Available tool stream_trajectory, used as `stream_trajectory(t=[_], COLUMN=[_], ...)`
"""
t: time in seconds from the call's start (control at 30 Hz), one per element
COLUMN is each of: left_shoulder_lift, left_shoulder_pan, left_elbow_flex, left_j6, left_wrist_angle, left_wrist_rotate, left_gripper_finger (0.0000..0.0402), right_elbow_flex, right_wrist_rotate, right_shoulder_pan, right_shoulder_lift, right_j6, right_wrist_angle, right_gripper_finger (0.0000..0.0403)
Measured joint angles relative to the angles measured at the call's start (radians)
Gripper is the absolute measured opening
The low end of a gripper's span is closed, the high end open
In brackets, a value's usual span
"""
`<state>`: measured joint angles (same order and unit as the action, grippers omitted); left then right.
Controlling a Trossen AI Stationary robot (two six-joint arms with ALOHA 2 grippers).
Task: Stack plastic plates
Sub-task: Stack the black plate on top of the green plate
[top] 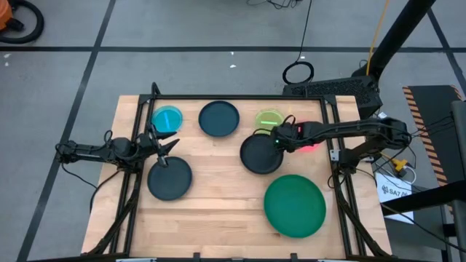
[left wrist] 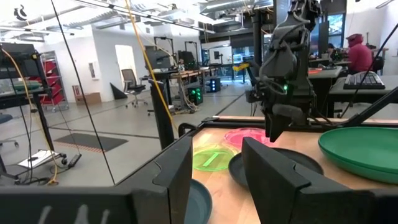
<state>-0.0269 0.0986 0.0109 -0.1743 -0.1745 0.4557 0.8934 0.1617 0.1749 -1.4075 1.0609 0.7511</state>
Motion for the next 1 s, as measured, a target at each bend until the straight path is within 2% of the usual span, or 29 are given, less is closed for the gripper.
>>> stream_trajectory(t=[0.17,0.57,0.87,1.0], left_shoulder_lift=[0.0,0.0,0.0,0.0], left_shoulder_pan=[0.0,0.0,0.0,0.0], left_elbow_flex=[0.0,0.0,0.0,0.0], left_j6=[0.0,0.0,0.0,0.001], left_wrist_angle=[0.002,0.016,0.018,0.018], left_wrist_rotate=[0.0,0.0,0.0,0.0], left_gripper_finger=[0.0147,0.0147,0.0147,0.0147], right_elbow_flex=[-0.036,-0.041,-0.039,-0.04], right_wrist_rotate=[-0.001,0.0,0.0,-0.001], right_shoulder_pan=[0.0,0.002,0.002,0.002], right_shoulder_lift=[-0.046,-0.179,-0.211,-0.211], right_j6=[0.001,0.0,-0.028,-0.029], right_wrist_angle=[-0.075,-0.13,-0.231,-0.245], right_gripper_finger=[0.0203,0.0203,0.0201,0.0187])
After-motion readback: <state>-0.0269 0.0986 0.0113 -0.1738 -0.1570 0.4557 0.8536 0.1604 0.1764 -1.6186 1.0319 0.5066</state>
